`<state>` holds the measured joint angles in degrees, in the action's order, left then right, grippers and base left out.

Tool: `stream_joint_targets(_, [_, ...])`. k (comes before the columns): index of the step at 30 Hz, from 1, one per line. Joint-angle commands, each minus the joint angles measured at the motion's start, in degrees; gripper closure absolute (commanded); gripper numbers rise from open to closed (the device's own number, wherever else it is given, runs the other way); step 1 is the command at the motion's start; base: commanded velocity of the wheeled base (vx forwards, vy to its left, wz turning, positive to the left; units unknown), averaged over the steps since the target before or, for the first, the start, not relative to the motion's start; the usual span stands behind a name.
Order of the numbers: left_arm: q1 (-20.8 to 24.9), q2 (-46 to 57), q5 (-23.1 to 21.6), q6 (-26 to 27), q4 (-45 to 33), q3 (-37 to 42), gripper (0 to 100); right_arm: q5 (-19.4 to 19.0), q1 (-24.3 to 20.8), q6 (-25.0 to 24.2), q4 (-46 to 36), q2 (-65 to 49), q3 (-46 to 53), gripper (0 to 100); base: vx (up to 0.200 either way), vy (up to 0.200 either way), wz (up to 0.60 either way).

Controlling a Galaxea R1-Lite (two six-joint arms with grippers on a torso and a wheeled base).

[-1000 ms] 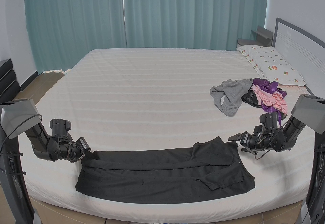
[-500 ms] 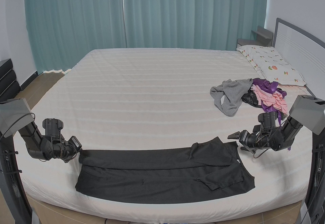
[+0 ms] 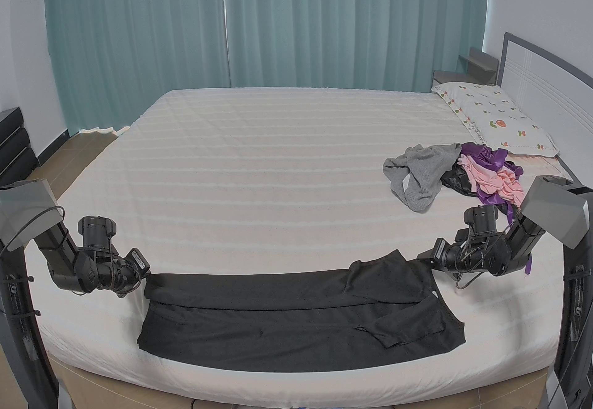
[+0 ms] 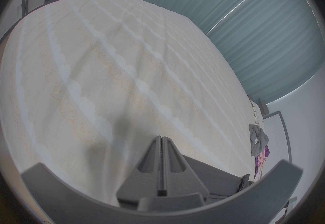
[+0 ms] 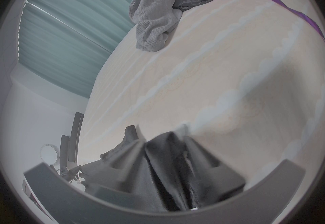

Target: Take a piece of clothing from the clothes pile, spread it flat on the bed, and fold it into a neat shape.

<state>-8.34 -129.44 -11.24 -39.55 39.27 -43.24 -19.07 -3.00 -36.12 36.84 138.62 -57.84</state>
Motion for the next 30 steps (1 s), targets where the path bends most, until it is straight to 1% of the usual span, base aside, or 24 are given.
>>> stream_joint_targets(1, [-0.01, -0.11, -0.01, 0.00, 0.11, 0.00, 100, -0.01, -0.25, -0.09, 0.07, 0.51, -0.16, 100, 0.000, 0.000, 0.00])
stream_joint_targets(3, [-0.01, -0.11, -0.01, 0.00, 0.11, 0.00, 100, 0.35, -0.08, -0.18, 0.51, 0.51, -0.52, 100, 0.000, 0.000, 0.00])
stream_joint_targets(7, [-0.01, -0.20, -0.01, 0.00, 0.02, -0.18, 100, 2.28, 0.36, -0.18, 0.78, 0.51, -1.22, 100, 0.000, 0.000, 0.00])
stream_joint_targets(20, [0.16, -0.11, -0.01, -0.18, 0.02, 0.00, 100, 2.19, 0.71, -0.27, 1.66, 0.42, -0.69, 100, 0.000, 0.000, 0.00])
stream_joint_targets(21, [0.16, -0.11, -0.01, -0.27, 0.02, 0.00, 100, 2.19, 0.71, -0.35, 1.66, 0.42, -0.69, 0, 0.000, 0.000, 0.00])
stream_joint_targets(22, [0.16, -0.02, -0.01, -0.36, 0.02, 0.00, 100, 2.19, 0.71, -0.44, 1.66, 0.25, -0.60, 0, 0.000, 0.000, 0.00])
stream_joint_targets(23, [0.16, 0.06, -0.01, -0.44, 0.02, 0.00, 0, 2.10, 0.71, -0.53, 1.66, -0.02, -0.43, 0, 0.000, 0.000, 0.00])
stream_joint_targets(26, [0.08, 0.06, -0.10, -0.88, 0.02, -0.09, 0, 1.75, 1.07, -0.62, 1.57, -1.42, 0.89, 0, 0.000, 0.000, 0.00])
stream_joint_targets(30, [-0.10, 0.15, -0.10, -2.38, 0.02, -0.62, 0, 1.14, 1.86, -3.25, 1.39, -2.92, 1.33, 0, 0.000, 0.000, 0.00])
